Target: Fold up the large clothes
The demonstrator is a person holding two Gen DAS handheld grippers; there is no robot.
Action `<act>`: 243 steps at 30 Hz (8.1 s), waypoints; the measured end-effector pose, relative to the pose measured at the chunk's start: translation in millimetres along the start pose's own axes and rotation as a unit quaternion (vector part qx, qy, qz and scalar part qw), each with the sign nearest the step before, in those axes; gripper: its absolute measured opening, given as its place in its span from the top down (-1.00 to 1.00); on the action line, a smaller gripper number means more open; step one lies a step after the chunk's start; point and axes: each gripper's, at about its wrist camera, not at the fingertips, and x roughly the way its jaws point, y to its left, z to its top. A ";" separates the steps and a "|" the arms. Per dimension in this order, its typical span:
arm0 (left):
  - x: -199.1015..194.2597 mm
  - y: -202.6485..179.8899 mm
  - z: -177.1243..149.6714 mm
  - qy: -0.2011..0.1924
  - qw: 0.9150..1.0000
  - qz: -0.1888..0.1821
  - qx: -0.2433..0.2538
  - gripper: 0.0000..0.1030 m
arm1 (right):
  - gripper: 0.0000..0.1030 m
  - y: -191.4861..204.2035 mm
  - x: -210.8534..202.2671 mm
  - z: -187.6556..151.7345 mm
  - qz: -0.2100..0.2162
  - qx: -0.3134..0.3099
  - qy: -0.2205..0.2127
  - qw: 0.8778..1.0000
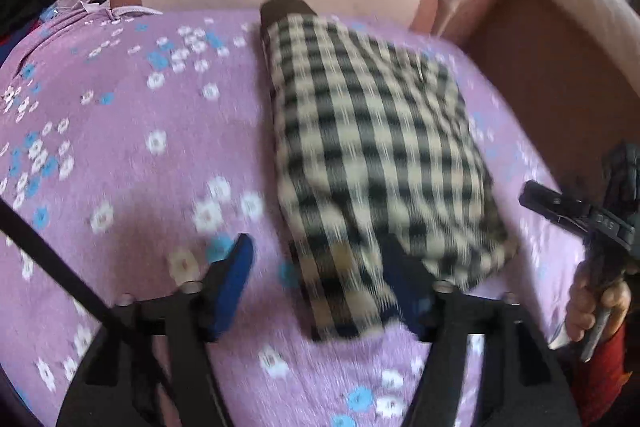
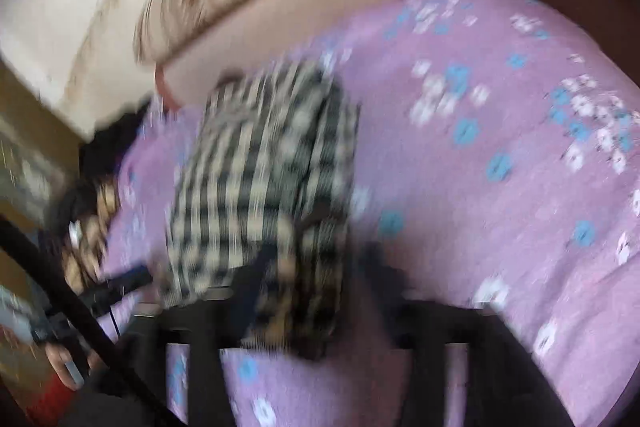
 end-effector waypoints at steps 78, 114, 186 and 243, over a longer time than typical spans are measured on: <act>-190.3 -95.2 -189.3 -0.221 0.964 0.138 0.057 -1.00 | -0.26 138.1 -100.5 -196.1 -0.161 -0.144 -0.100 0.971; -106.0 34.7 -169.8 -0.093 0.977 0.162 -0.099 -1.00 | -0.08 144.3 183.2 26.3 0.187 0.040 0.099 0.977; -234.2 -92.4 -213.0 -0.189 0.967 0.170 0.013 -1.00 | -0.47 191.2 -175.1 -202.1 -0.234 -0.206 -0.128 0.941; -195.0 -67.3 -210.5 -0.123 0.980 0.155 -0.024 -1.00 | -0.50 191.4 -130.1 -205.6 -0.249 -0.225 -0.077 0.939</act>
